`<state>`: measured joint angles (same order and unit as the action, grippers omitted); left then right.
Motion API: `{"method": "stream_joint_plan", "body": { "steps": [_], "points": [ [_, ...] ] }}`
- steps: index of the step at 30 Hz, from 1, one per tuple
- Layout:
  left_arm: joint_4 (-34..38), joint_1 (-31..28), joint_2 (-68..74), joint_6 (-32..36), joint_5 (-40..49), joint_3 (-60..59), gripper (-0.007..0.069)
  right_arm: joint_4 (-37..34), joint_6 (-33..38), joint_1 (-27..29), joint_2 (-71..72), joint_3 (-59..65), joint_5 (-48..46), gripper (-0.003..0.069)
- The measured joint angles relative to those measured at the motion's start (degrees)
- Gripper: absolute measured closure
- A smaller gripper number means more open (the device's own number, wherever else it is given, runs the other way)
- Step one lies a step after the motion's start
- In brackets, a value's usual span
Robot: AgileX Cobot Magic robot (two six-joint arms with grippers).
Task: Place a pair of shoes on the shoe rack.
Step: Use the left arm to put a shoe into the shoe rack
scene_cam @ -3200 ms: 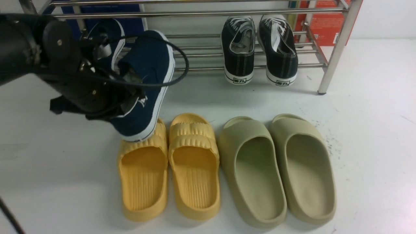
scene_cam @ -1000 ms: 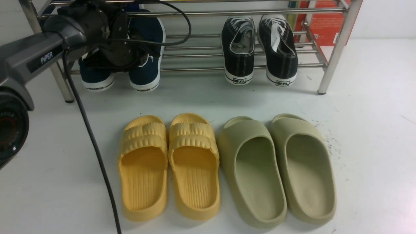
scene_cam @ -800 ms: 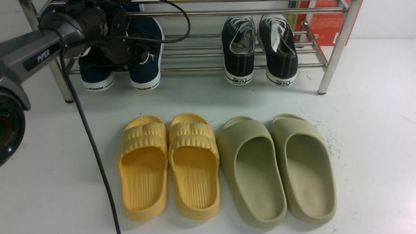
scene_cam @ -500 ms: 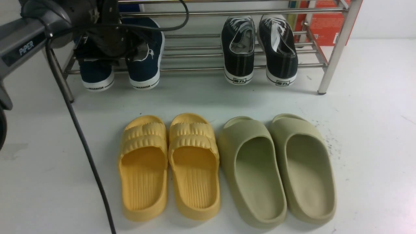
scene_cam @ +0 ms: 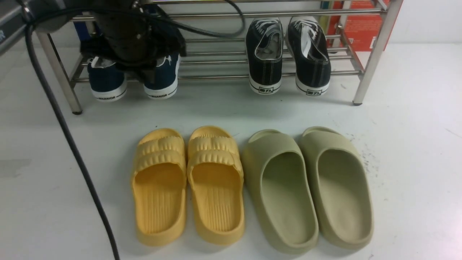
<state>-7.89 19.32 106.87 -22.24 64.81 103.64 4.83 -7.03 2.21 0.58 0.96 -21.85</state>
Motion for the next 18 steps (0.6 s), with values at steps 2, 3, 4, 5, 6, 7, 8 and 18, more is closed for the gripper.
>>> {"method": "stream_joint_plan", "body": {
  "steps": [2, 3, 4, 5, 6, 7, 8, 18],
  "points": [
    [2.5, 1.5, 0.0, 0.7, -0.5, -2.9, 0.0638, 0.0, 0.0, 0.0, 0.0, 0.0, 0.0, 0.0420],
    [3.6, 1.6, 0.0, 0.9, -1.6, -5.1, 0.0638, 0.0, 0.0, 0.0, 0.0, 0.0, 0.0, 0.0420],
    [4.1, 1.6, 0.0, 0.9, -3.1, -7.2, 0.0638, 0.0, 0.0, 0.0, 0.0, 0.0, 0.0, 0.0420],
    [4.2, 1.5, 0.0, 0.9, -4.7, -8.3, 0.0638, 0.0, 0.0, 0.0, 0.0, 0.0, 0.0, 0.0420],
    [4.2, 1.2, 0.1, 0.9, -6.9, -10.4, 0.0638, 0.0, 0.0, 0.0, 0.0, 0.0, 0.0, 0.0420],
    [4.3, 0.9, 0.4, 0.9, -9.2, -11.7, 0.0638, 0.0, 0.0, 0.0, 0.0, 0.0, 0.0, 0.0420],
    [4.3, 0.8, 0.5, 0.9, -9.7, -11.9, 0.0638, 0.0, 0.0, 0.0, 0.0, 0.0, 0.0, 0.0420],
    [3.9, -4.3, 5.8, 0.9, -26.5, -13.1, 0.0638, 0.0, 0.0, 0.0, 0.0, 0.0, 0.0, 0.0420]
  ]
}}
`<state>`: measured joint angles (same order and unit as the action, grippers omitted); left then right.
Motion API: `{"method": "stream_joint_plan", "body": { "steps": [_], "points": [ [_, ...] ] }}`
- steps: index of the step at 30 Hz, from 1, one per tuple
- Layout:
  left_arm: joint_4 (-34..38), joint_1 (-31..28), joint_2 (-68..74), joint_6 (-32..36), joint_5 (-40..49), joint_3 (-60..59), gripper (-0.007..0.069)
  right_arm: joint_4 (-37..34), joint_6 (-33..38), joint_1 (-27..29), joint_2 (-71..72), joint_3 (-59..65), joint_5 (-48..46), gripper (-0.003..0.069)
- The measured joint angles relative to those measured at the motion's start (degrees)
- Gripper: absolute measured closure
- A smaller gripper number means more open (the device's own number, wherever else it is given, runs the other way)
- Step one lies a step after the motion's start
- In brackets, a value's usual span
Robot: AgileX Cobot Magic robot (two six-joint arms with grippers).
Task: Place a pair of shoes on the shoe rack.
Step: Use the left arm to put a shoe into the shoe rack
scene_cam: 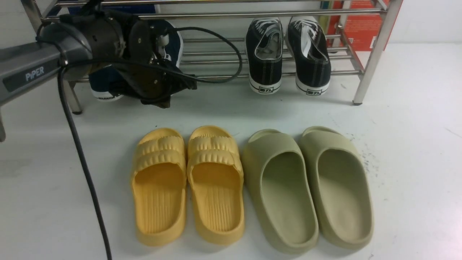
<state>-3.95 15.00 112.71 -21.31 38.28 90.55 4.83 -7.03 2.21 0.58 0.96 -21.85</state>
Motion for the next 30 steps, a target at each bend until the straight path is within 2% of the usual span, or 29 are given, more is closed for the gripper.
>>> {"method": "stream_joint_plan", "body": {
  "steps": [9, 18, 24, 26, 30],
  "points": [
    [-3.9, -0.4, 0.6, 0.0, -7.5, 0.0, 0.0638, 0.0, 0.0, 0.0, 0.0, 0.0, 0.0, 0.0420],
    [-5.7, -0.3, 0.6, -0.6, -8.9, -0.1, 0.0638, 0.0, 0.0, 0.0, 0.0, 0.0, 0.0, 0.0420],
    [-4.6, 0.7, -1.0, -1.0, -2.7, -0.1, 0.0638, 0.0, 0.0, 0.0, 0.0, 0.0, 0.0, 0.0420],
    [-4.1, 1.8, -3.5, -1.0, 3.9, -0.5, 0.0638, 0.0, 0.0, 0.0, 0.0, 0.0, 0.0, 0.0420],
    [-3.7, 3.9, -12.3, -1.1, 5.7, -8.0, 0.0638, 0.0, 0.0, 0.0, 0.0, 0.0, 0.0, 0.0420]
  ]
}}
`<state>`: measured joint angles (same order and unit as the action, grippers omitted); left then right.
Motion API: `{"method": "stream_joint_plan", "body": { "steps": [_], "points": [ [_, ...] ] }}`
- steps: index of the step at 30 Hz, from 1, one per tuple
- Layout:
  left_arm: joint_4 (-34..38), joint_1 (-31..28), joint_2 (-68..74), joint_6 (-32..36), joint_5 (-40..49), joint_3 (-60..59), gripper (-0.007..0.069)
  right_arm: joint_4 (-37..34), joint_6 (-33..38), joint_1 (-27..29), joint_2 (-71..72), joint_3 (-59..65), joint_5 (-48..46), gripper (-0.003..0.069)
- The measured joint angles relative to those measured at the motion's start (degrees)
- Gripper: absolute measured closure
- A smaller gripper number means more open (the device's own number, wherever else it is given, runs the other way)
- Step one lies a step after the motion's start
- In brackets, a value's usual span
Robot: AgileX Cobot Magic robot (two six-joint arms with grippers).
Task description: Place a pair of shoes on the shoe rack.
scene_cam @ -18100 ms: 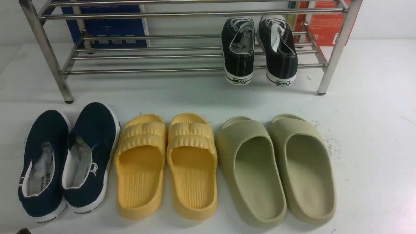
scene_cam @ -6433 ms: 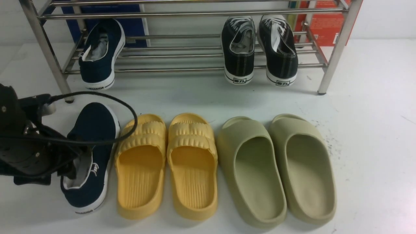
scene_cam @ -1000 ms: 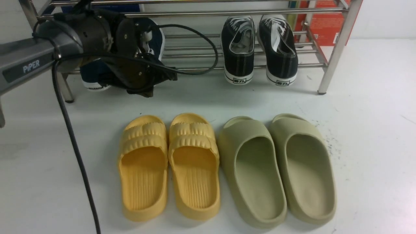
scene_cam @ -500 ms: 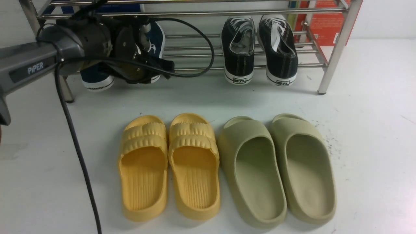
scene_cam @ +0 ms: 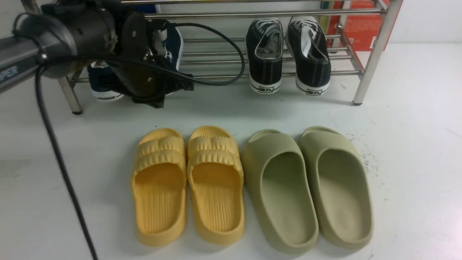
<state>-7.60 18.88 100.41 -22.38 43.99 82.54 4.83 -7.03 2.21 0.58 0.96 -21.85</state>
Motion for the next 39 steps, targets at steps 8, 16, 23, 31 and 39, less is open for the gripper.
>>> {"method": "stream_joint_plan", "body": {
  "steps": [8, 16, 23, 31, 39],
  "points": [
    [2.9, 4.6, -27.7, -1.5, -8.6, -22.7, 0.0638, 0.0, 0.0, 0.0, 0.0, 0.0, 0.0, 0.0420],
    [4.6, 5.7, -51.5, -1.5, -14.3, -41.8, 0.0638, 0.0, 0.0, 0.0, 0.0, 0.0, 0.0, 0.0420],
    [4.8, 5.7, -68.8, -1.8, -19.7, -55.5, 0.0638, 0.0, 0.0, 0.0, 0.0, 0.0, 0.0, 0.0420],
    [4.9, 5.7, -74.0, -1.8, -18.8, -59.7, 0.0638, 0.0, 0.0, 0.0, 0.0, 0.0, 0.0, 0.0420],
    [4.9, 5.7, -74.0, -1.8, -18.0, -59.7, 0.0638, 0.0, 0.0, 0.0, 0.0, 0.0, 0.0, 0.0420]
  ]
}}
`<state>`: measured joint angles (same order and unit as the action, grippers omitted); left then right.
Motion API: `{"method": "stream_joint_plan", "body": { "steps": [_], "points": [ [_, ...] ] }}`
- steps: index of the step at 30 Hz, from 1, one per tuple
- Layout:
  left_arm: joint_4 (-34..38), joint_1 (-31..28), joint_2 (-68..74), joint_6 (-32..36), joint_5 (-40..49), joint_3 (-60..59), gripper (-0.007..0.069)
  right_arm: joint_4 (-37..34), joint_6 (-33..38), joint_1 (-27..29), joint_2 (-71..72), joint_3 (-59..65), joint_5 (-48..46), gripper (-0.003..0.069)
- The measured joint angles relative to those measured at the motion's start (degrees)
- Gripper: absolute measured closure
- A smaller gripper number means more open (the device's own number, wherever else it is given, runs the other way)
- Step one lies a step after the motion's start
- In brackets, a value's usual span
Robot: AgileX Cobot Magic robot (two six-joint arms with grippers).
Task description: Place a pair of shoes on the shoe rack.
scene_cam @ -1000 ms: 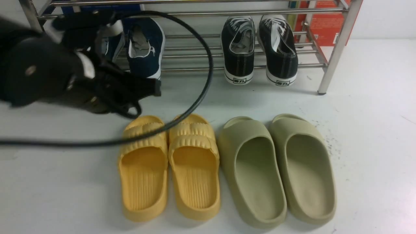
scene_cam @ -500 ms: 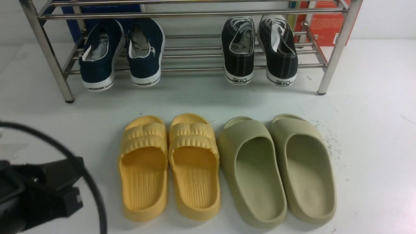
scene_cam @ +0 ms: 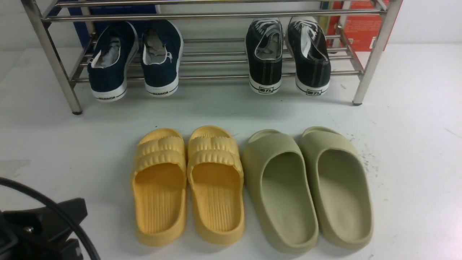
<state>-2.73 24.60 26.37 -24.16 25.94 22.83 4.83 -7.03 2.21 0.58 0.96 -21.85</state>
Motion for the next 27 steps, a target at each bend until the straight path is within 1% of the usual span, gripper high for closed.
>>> {"method": "stream_joint_plan", "body": {
  "steps": [12, 16, 19, 21, 22, 23, 24, 25, 27],
  "points": [
    [-1.0, 0.0, -0.1, 0.0, 0.0, -0.2, 0.0638, 0.0, 0.0, 0.0, 0.0, 0.0, 0.0, 0.0420],
    [-0.8, -1.2, -2.6, 2.0, -1.6, -2.5, 0.0638, 0.0, 0.0, 0.0, 0.0, 0.0, 0.0, 0.0420],
    [3.1, -6.0, -8.8, 6.3, -5.0, -6.3, 0.0638, 0.0, 0.0, 0.0, 0.0, 0.0, 0.0, 0.0420],
    [6.5, -11.4, -14.0, 9.4, -6.9, -9.7, 0.0638, 0.0, 0.0, 0.0, 0.0, 0.0, 0.0, 0.0420],
    [6.7, -11.9, -14.5, 9.9, -7.1, -9.9, 0.0638, 0.0, 0.0, 0.0, 0.0, 0.0, 0.0, 0.0420],
    [8.5, -15.8, -18.1, 11.6, -8.0, -12.2, 0.0638, 0.0, 0.0, 0.0, 0.0, 0.0, 0.0, 0.0420],
    [8.9, -16.8, -18.9, 11.7, -8.0, -12.8, 0.0638, 0.0, 0.0, 0.0, 0.0, 0.0, 0.0, 0.0420],
    [10.1, -20.1, -22.0, 12.5, -8.0, -14.7, 0.0638, 0.0, 0.0, 0.0, 0.0, 0.0, 0.0, 0.0420],
    [11.0, -23.7, -24.7, 12.8, -7.9, -17.2, 0.0638, 0.0, 0.0, 0.0, 0.0, 0.0, 0.0, 0.0420]
  ]
}}
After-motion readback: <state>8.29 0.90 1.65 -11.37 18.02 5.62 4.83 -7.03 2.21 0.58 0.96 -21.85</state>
